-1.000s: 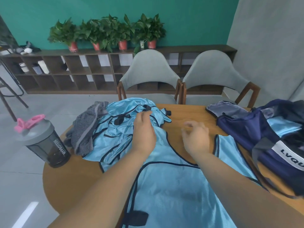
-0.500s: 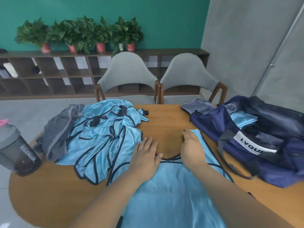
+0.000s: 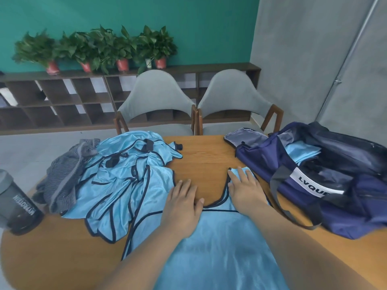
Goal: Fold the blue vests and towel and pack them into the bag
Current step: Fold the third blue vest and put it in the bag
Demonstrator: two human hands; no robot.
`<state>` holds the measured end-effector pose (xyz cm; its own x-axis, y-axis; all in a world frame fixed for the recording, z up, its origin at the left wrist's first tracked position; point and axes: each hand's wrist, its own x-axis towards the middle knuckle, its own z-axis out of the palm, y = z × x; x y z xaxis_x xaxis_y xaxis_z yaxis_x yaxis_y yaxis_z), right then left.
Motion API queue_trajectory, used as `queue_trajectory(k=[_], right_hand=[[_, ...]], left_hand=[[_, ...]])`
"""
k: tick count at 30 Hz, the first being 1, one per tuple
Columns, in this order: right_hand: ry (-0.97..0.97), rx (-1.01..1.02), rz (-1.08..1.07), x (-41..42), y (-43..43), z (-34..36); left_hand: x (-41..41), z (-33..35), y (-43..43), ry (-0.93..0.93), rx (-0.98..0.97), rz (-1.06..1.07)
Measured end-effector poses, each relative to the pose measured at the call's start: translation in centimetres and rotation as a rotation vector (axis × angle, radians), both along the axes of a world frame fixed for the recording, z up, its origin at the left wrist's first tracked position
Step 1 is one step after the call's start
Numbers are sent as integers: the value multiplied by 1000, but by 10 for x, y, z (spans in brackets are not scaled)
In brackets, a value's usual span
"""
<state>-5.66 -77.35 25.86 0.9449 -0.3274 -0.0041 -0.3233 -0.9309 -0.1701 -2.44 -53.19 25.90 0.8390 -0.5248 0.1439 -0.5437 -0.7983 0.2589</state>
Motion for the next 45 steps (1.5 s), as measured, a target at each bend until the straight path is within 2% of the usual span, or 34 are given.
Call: queue_trajectory(k=[5,9,11,14,18,21,24,28,31,35,41,45], right_hand=[[72,28,12,0,-5,15],[-105,-63,51,-21,12,26],[-43,-85,33,-34,21,21],[78,37,36,-44,21,13],[-154,164,109,-58,8,23],[-208,75,214,-81,-3,35],[-113,-18,231,-101,-15,44],[-21,-45,201,-114,-21,50],[-7,22,164,-118,-22,52],[2,63,98,-121,-25,54],[-64,156,24,-130,-28,62],[-106,339,29,-131,-30,74]], left_hand=[[-1,3,1,-38,-114,-38],[-7,15,17,-40,-234,-70],[-9,14,28,1,-168,-95],[-11,8,43,43,-42,-112],[-13,19,61,28,-136,-74],[-14,29,83,-20,-68,-35],[-14,34,104,-22,41,-15],[-13,42,118,15,125,21],[-14,48,125,73,165,37],[-17,55,132,201,112,83],[-20,60,141,248,-173,113],[-22,59,146,276,-297,110]])
